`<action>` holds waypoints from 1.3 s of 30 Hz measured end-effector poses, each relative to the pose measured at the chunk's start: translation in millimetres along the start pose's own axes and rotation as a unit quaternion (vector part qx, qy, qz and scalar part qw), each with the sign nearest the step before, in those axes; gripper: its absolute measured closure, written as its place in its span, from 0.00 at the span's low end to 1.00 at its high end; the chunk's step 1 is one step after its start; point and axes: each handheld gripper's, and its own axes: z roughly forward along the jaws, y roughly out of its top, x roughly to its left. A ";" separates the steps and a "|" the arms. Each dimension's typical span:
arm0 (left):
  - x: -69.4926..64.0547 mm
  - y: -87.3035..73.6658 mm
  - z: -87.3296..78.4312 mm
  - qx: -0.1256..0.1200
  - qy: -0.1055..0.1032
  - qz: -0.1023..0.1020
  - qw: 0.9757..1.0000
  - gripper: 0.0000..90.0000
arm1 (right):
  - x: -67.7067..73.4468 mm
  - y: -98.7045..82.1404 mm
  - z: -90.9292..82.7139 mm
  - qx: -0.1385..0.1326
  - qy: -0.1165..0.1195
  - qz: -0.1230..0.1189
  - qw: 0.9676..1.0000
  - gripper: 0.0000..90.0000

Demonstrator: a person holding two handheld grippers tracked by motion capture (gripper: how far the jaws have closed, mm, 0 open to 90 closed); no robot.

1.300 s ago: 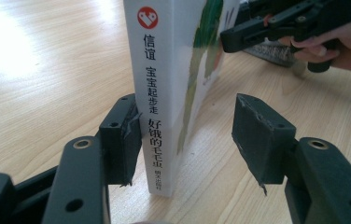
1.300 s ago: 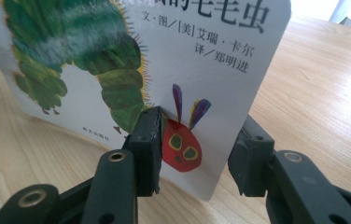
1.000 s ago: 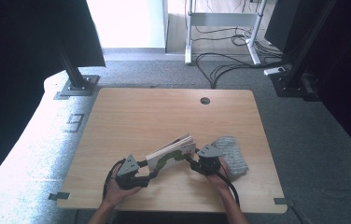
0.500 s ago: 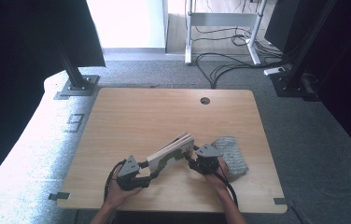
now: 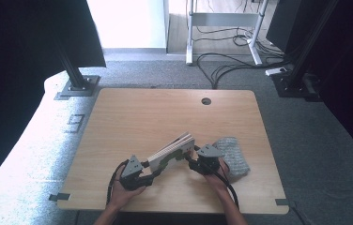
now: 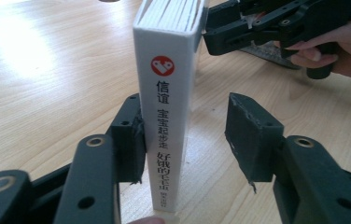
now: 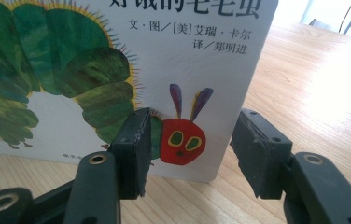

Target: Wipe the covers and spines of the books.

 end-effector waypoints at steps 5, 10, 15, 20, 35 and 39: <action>2.4 0.0 -0.1 -0.001 0.004 -0.009 1.000 0.66 | 0.2 -0.2 0.4 -0.002 0.002 0.008 1.000 0.50; 5.8 -1.0 1.4 -0.003 0.000 -0.024 1.000 0.70 | 0.6 -0.1 0.4 -0.002 0.004 0.018 1.000 0.48; 4.7 -1.4 6.4 0.002 0.001 -0.026 1.000 0.69 | 1.0 0.0 -0.2 -0.002 0.004 0.021 1.000 0.48; 5.5 -1.0 7.4 0.004 0.004 -0.028 1.000 0.73 | 1.1 0.1 -0.6 -0.002 0.004 0.025 1.000 0.48; 9.4 1.1 0.6 -0.005 0.011 -0.050 0.999 0.82 | 2.9 -0.2 -3.2 -0.002 0.003 0.034 0.999 0.46; 10.7 4.2 -6.0 -0.016 0.021 -0.054 0.998 0.82 | 2.5 -0.1 -4.2 0.000 0.004 0.034 0.999 0.46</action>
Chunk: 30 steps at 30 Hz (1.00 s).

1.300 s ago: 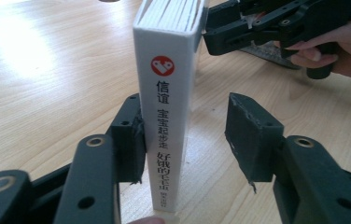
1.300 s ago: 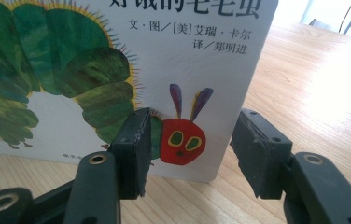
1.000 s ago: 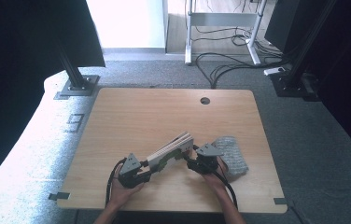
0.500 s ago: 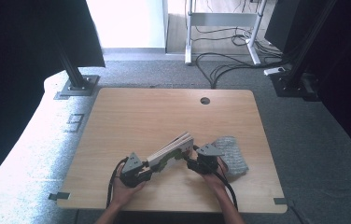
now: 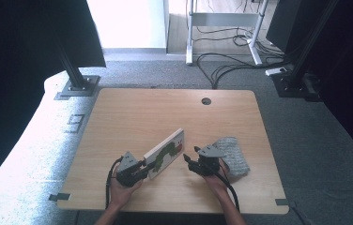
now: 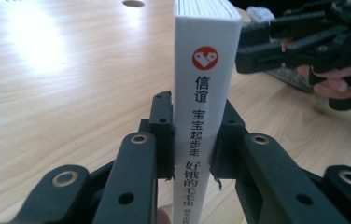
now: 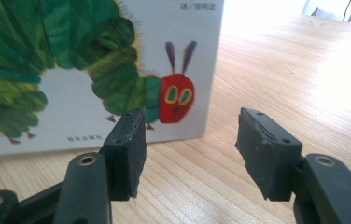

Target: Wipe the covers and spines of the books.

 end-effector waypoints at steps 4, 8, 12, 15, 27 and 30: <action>3.3 2.3 -6.9 -0.008 0.019 -0.005 1.000 0.82 | -0.6 0.0 -0.1 0.000 -0.001 0.000 1.000 0.46; 5.2 1.6 -8.7 -0.010 0.032 -0.017 0.999 0.82 | -0.4 -0.1 0.0 0.002 -0.001 0.000 1.000 0.46; -4.5 1.4 -5.8 -0.005 0.037 -0.003 0.999 0.82 | -0.4 -0.3 0.3 0.002 -0.001 0.003 1.000 0.46; -12.6 0.3 -1.0 0.002 0.037 0.010 0.999 0.82 | -0.6 0.4 -0.7 0.001 0.001 0.008 1.000 0.46; -22.2 -3.1 6.1 0.015 0.031 0.024 0.999 0.81 | 3.9 5.6 -1.9 -0.004 0.017 0.027 0.999 0.44; -24.9 -3.5 7.6 0.018 0.029 0.026 0.999 0.80 | 6.8 8.4 -2.5 -0.008 0.027 0.033 0.999 0.44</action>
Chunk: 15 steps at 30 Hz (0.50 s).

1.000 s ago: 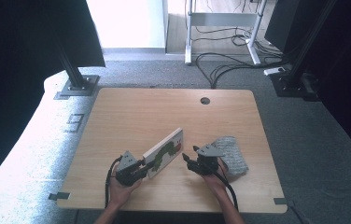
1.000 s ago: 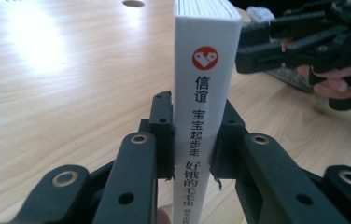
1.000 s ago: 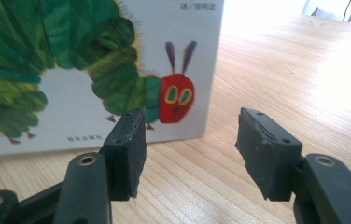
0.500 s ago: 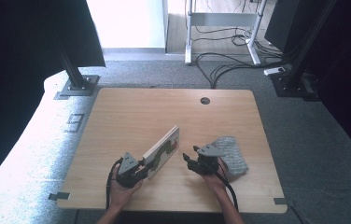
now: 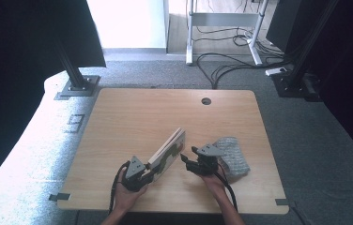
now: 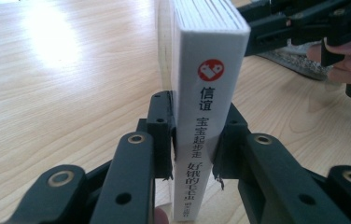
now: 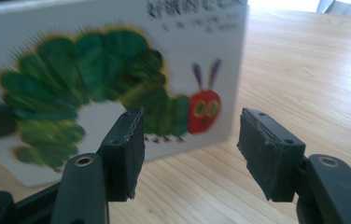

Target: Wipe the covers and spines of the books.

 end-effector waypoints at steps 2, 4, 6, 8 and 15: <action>-2.1 -0.3 1.5 0.004 -0.002 0.003 1.000 0.79 | 5.0 3.6 -0.1 -0.005 0.008 0.002 1.000 0.44; -5.8 -0.9 3.3 0.007 -0.005 0.009 1.000 0.79 | 8.2 6.2 -0.8 -0.008 0.014 0.000 1.000 0.44; -7.0 -0.6 3.7 0.008 -0.011 0.008 1.000 0.79 | 10.7 8.4 -1.7 -0.012 0.019 0.001 1.000 0.44; -8.0 -0.7 4.0 0.007 -0.010 0.010 1.000 0.79 | 12.5 10.1 -2.8 -0.016 0.023 0.005 1.000 0.43; -12.3 -0.6 4.5 0.007 -0.011 0.020 1.000 0.79 | 15.1 13.9 -5.3 -0.025 0.038 0.017 0.999 0.42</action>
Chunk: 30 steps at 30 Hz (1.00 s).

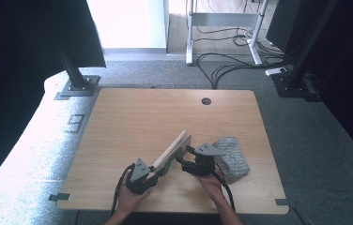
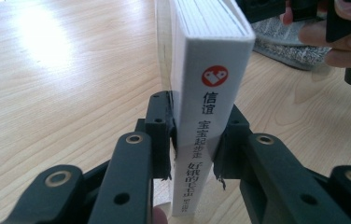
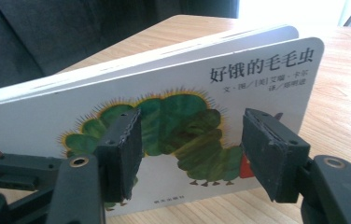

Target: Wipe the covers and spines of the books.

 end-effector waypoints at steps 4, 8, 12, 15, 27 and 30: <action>-2.4 0.5 0.3 0.001 -0.001 0.007 1.000 0.79 | 2.1 0.9 0.5 -0.001 0.007 0.004 1.000 0.41; -4.6 0.9 0.7 0.001 -0.005 0.012 1.000 0.77 | 3.7 1.7 0.7 -0.001 0.012 0.007 1.000 0.40; -7.9 1.1 1.4 0.001 -0.006 0.020 1.000 0.75 | 3.2 2.2 0.0 -0.003 0.015 0.016 1.000 0.39; -9.9 1.2 1.8 0.002 -0.005 0.027 1.000 0.73 | 3.2 2.7 -0.6 -0.005 0.016 0.019 1.000 0.39; -14.6 2.7 2.5 0.004 -0.012 0.032 0.999 0.67 | 6.5 8.1 -4.1 -0.015 0.028 0.036 0.999 0.38; -15.3 2.6 2.7 0.003 -0.012 0.033 0.999 0.66 | 8.0 9.9 -4.8 -0.015 0.032 0.040 0.999 0.38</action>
